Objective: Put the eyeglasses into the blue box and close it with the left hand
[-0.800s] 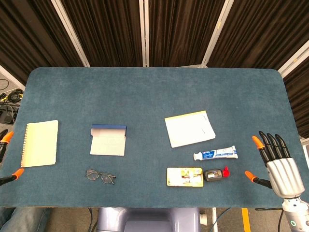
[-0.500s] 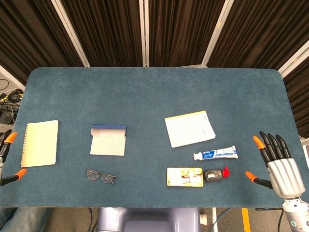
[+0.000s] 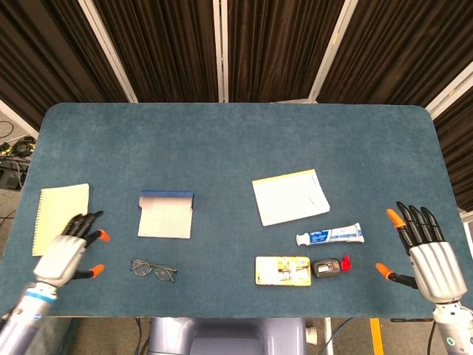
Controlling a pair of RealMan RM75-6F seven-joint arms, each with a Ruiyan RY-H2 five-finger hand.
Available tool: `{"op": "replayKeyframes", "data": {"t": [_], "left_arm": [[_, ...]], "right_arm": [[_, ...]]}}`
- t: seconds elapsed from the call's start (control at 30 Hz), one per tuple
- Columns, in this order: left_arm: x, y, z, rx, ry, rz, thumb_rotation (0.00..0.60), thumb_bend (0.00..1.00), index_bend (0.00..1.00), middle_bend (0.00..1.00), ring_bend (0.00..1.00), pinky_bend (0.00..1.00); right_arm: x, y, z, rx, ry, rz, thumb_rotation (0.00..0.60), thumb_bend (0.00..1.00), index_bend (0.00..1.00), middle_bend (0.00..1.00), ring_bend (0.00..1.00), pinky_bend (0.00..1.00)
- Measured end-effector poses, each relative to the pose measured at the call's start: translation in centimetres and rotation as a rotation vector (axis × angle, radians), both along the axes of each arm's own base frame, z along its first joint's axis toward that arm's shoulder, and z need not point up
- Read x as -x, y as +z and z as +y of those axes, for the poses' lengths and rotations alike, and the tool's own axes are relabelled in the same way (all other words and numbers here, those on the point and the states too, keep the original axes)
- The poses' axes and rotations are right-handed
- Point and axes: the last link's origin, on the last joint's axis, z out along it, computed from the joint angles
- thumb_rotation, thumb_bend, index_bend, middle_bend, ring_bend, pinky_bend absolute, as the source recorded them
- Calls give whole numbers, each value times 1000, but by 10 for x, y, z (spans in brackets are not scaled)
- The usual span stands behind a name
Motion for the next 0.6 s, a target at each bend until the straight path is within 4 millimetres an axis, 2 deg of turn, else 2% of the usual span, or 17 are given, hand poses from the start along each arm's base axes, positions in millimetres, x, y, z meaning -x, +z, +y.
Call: {"op": "replayKeyframes", "data": {"t": [0.1, 0.23, 0.47, 0.6], "left_arm": [[-6, -23, 5, 39, -8, 20, 600, 320, 442, 0, 0, 0], [-15, -47, 8, 84, -23, 38, 600, 323, 442, 0, 0, 0], [-25, -71, 6, 124, -34, 53, 600, 328, 449, 0, 0, 0], [-27, -84, 5, 150, -29, 54, 600, 389, 457, 0, 0, 0]], "right_arm": [[1, -1, -1, -4, -4, 0, 600, 0, 0, 0, 0, 0], [1, -1, -2, -7, -10, -4, 600, 0, 0, 0, 0, 0], [2, 0, -2, -10, -12, -15, 600, 0, 0, 0, 0, 0], [3, 2, -3, -10, -15, -21, 600, 0, 0, 0, 0, 0]]}}
